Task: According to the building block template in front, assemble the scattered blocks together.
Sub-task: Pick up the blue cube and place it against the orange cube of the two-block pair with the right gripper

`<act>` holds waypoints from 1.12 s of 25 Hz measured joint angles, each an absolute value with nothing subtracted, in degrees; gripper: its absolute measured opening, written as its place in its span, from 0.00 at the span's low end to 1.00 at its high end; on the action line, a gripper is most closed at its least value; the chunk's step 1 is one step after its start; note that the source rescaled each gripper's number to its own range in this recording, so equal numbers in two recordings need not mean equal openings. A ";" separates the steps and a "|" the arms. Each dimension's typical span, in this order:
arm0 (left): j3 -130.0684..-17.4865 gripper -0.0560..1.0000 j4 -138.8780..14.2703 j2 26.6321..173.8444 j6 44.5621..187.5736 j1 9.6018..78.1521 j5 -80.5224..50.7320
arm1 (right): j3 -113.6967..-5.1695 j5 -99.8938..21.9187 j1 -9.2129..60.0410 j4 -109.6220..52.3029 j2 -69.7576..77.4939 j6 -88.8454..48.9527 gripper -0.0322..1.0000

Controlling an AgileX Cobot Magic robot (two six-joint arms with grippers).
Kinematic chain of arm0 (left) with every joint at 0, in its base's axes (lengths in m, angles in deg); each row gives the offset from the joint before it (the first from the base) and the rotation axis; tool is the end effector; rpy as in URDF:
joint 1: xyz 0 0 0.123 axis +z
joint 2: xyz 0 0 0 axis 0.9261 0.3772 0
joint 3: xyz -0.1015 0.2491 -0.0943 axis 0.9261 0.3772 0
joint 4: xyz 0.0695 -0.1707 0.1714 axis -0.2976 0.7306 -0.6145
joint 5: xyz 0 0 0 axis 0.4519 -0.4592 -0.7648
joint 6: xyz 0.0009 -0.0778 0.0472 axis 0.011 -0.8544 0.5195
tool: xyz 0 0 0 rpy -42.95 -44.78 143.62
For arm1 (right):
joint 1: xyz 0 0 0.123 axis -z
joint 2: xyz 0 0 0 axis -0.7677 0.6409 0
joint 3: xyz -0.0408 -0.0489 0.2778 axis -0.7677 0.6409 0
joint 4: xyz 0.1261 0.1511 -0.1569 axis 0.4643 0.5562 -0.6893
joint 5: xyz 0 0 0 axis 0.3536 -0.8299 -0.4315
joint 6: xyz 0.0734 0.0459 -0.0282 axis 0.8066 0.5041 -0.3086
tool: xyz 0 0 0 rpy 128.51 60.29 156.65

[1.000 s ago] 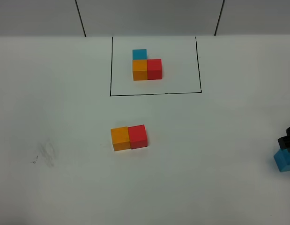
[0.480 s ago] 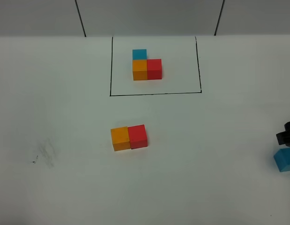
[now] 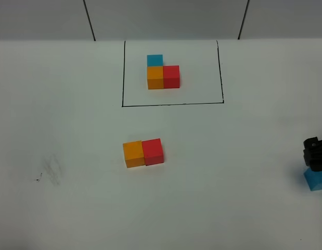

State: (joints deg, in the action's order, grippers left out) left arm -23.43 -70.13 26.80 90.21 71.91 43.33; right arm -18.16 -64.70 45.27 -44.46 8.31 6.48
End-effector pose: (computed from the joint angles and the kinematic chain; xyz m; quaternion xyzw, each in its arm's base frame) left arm -0.0076 -0.0085 0.2785 0.0336 0.8535 0.0062 0.5199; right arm 0.2310 0.0125 0.2018 -0.0595 0.9797 -0.0355 0.1883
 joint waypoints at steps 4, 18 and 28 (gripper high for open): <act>-23.43 0.05 -70.13 26.80 90.21 71.91 43.33 | -18.08 -63.11 45.27 -44.66 12.21 7.16 1.00; -23.43 0.05 -70.13 26.80 90.21 71.91 43.33 | -16.82 -57.69 45.31 -44.79 21.63 7.49 1.00; -23.43 0.05 -70.13 26.80 90.21 71.91 43.33 | -13.32 -51.95 45.31 -46.33 21.85 8.40 0.93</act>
State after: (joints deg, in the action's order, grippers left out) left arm -23.43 -70.13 26.80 90.21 71.91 43.33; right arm -13.32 -51.95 45.31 -46.33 21.85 8.40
